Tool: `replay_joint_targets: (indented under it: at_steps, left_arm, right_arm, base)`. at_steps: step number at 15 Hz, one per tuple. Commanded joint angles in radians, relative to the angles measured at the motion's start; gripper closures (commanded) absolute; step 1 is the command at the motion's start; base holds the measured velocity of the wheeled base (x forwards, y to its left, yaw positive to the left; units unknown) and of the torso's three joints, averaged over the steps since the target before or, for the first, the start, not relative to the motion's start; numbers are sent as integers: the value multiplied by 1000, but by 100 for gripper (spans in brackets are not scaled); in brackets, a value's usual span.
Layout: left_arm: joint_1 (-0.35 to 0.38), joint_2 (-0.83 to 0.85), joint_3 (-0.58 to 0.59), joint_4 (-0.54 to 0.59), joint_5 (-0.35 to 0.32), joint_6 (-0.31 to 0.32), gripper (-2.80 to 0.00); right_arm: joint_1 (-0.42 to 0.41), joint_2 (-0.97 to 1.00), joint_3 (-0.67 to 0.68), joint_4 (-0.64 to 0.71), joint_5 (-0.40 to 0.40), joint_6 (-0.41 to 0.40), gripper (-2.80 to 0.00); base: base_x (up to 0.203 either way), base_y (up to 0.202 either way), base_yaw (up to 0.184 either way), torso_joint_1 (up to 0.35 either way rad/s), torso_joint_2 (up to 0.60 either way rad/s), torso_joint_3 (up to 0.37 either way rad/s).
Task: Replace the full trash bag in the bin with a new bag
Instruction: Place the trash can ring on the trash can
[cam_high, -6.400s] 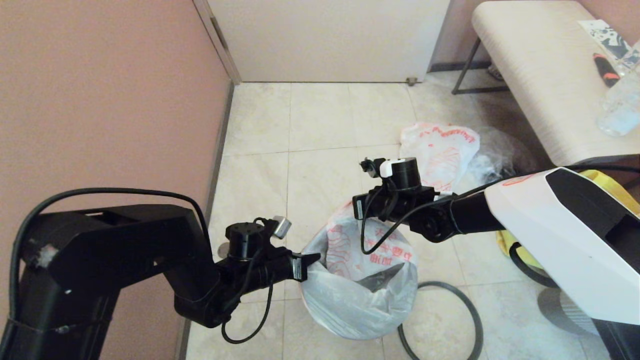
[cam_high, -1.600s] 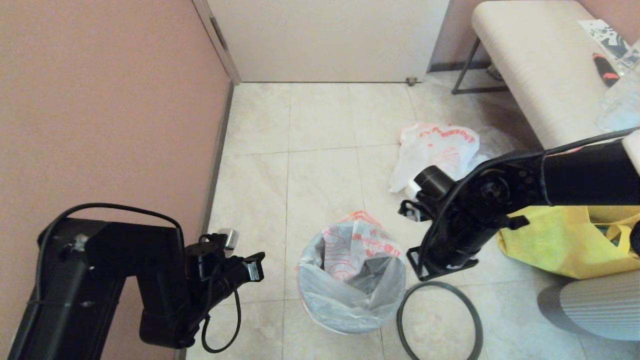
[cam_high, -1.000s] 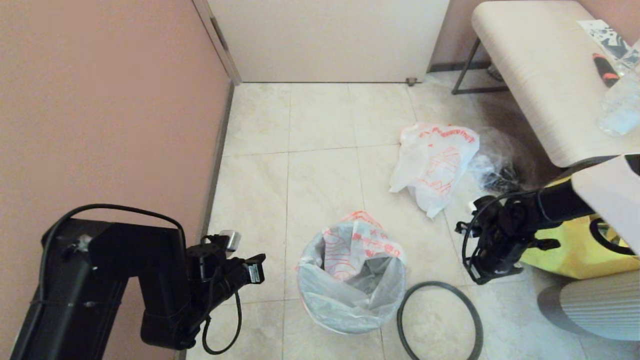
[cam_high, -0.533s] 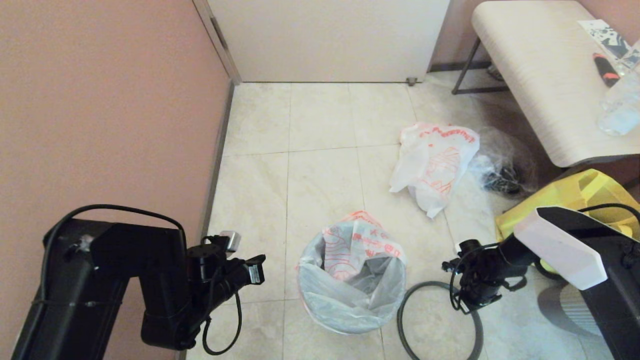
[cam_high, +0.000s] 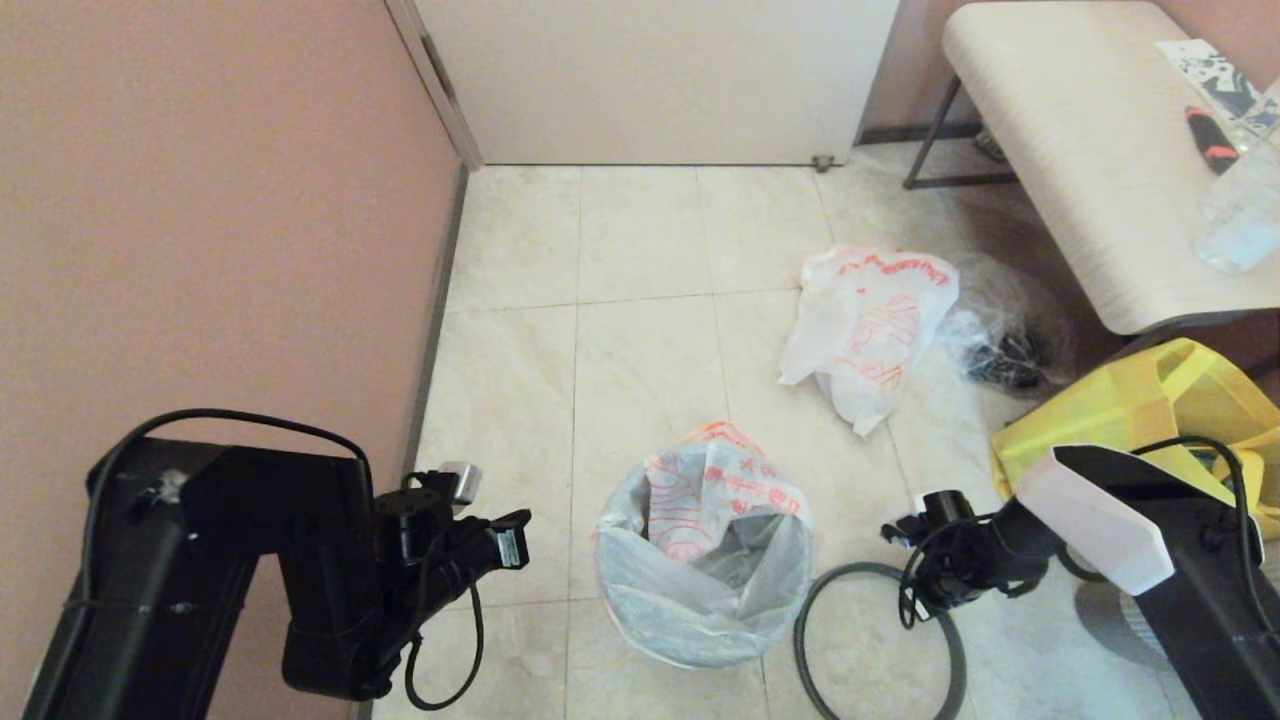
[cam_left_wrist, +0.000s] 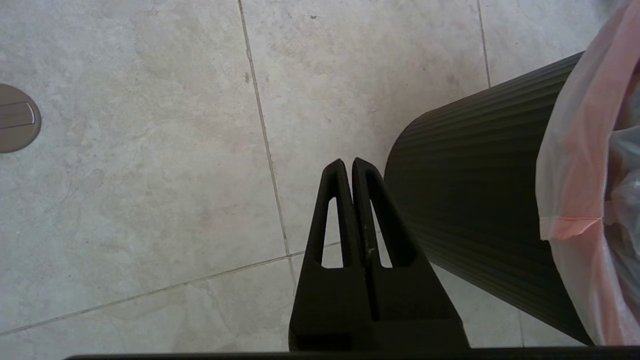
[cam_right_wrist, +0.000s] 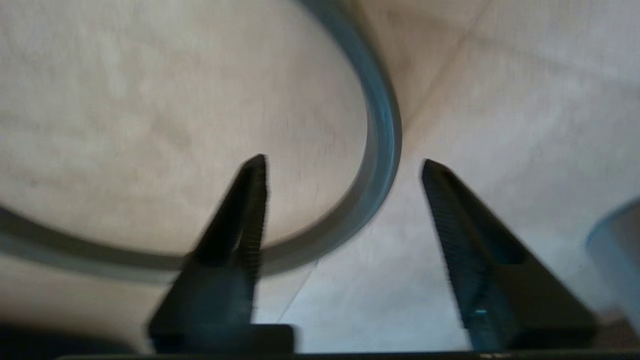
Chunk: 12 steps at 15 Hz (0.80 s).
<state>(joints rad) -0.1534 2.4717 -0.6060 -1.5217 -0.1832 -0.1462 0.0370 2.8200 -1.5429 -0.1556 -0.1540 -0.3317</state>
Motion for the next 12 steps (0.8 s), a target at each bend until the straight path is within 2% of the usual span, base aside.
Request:
replay_joint_targets:
  at_steps: [1, 6, 7, 8, 12]
  left_arm:
    - [-1, 1, 0, -8, -1, -1, 0]
    - [-6, 3, -3, -8, 8, -1, 0]
    - [-6, 4, -3, -8, 8, -1, 0]
    - [-6, 4, -3, -8, 8, -1, 0]
    - [-6, 4, -5, -8, 8, -1, 0]
  right_arm:
    - [-11, 56, -81, -2, 1, -16, -280]
    - [-48, 167, -301, 62, 12, -94, -280]
    - [-51, 179, -345, 99, 16, -101, -57]
    - [-53, 196, -380, 138, 23, -103, 0]
    - [-54, 205, -382, 142, 24, -98, 0]
  base:
    - [0, 0, 0, 0, 0, 0]
    - [0, 0, 0, 0, 0, 0]
    - [0, 0, 0, 0, 0, 0]
    - [0, 0, 0, 0, 0, 0]
    - [0, 0, 0, 0, 0, 0]
